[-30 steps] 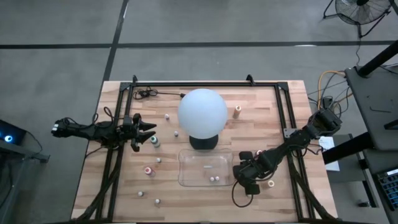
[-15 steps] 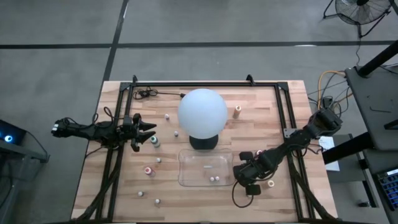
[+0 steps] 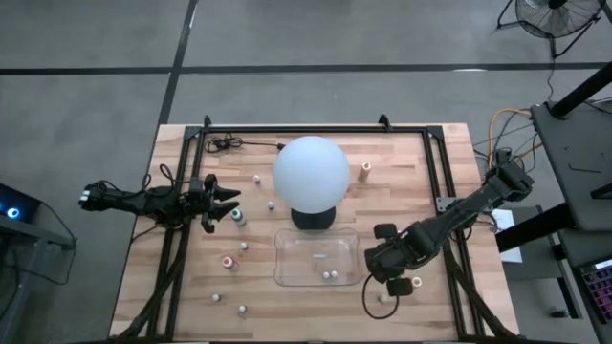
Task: Pick & Place food coloring
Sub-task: Put the top small green food coloring bottle into the transparent bin
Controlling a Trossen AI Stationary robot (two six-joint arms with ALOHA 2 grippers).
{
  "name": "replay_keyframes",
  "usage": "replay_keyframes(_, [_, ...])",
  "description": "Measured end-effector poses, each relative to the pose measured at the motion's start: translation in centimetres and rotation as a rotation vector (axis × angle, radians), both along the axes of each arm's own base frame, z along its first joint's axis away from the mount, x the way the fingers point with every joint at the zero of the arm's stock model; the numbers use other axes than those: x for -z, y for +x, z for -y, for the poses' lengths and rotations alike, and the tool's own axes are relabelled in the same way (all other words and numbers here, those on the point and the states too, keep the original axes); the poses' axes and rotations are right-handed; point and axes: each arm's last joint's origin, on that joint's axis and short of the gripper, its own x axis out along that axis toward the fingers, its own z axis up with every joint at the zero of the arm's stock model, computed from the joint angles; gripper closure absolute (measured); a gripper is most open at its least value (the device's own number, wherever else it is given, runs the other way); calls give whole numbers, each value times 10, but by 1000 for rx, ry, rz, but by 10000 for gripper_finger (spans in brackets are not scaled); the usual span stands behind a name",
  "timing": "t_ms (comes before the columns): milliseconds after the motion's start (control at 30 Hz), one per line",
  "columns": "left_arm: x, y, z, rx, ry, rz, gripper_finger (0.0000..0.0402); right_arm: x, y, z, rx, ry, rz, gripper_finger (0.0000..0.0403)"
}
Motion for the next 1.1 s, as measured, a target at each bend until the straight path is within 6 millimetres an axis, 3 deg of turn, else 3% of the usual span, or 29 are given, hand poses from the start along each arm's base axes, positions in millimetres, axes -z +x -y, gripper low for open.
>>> replay_keyframes(267, [0, 0, 0, 0, 0, 0, 241, -51, -1, 3, -16, -12, -3, 338])
replay_keyframes(467, [0, 0, 0, 0, 0, -1, 241, -74, -3, 8, -25, 0, 32, 338])
replay_keyframes(567, [0, 0, 0, 0, 0, -1, 241, -77, -3, 10, -22, 1, 35, 338])
replay_keyframes(833, [0, 0, 0, 0, 0, -1, 241, -68, 23, 5, 4, -11, 12, 338])
replay_keyframes(1100, [0, 0, 0, 0, 0, -1, 241, -71, 64, -3, 26, -1, 39, 337])
